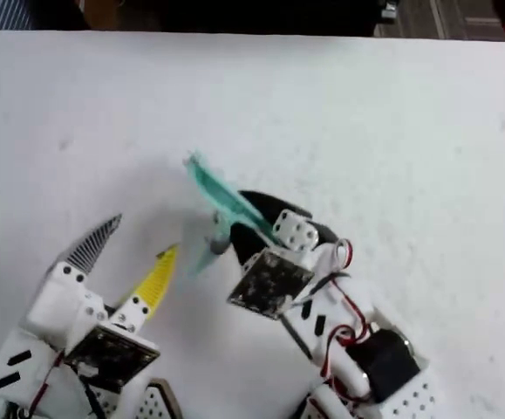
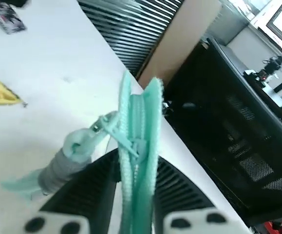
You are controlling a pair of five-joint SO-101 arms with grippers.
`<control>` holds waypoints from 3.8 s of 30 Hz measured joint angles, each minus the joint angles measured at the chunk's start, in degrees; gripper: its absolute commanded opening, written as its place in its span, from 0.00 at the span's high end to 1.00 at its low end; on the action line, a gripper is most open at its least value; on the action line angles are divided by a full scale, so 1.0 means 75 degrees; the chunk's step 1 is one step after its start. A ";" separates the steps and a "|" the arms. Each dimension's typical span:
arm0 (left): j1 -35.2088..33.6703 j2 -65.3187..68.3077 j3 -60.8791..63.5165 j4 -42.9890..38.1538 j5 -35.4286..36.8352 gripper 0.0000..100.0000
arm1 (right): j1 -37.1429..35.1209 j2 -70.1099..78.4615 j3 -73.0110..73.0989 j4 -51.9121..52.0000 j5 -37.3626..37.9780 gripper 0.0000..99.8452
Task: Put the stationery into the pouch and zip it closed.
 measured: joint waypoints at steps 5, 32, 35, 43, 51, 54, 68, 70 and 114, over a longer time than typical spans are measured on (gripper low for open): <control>0.0012 0.0000 0.0211 0.0070 -0.0422 0.71 | -0.0727 0.0000 -0.0738 0.1149 0.0762 0.98; 0.3259 -0.0012 0.0352 0.0610 0.1172 0.69 | -0.3083 -0.0059 -0.2919 0.4138 0.4548 0.98; 0.3341 -0.0012 0.0352 0.0610 0.1325 0.69 | -0.3200 -0.0059 -0.2919 0.4161 0.4548 0.98; 0.3575 -0.0012 0.0832 0.0211 0.1489 0.69 | -0.3458 -0.0047 -0.2919 0.4325 0.4665 0.98; 0.3856 -0.0012 0.1137 -0.0070 0.1489 0.96 | -0.3376 0.0117 -0.2919 0.4325 0.4712 0.98; 0.3938 0.0000 0.1160 -0.0105 0.1489 0.97 | -0.3177 0.0223 -0.2837 0.4232 0.4818 0.98; 0.3681 0.0152 0.1723 -0.1430 0.2919 0.98 | -0.2403 0.0223 -0.1981 0.2930 0.4513 0.79; 0.3481 0.0164 0.1981 -0.1770 0.3095 0.98 | -0.2168 0.0281 -0.1969 0.2884 0.4009 0.72; 0.1641 0.0070 0.4114 -0.4009 0.4114 0.98 | -0.0352 0.0399 -0.0152 0.0129 -0.1407 0.82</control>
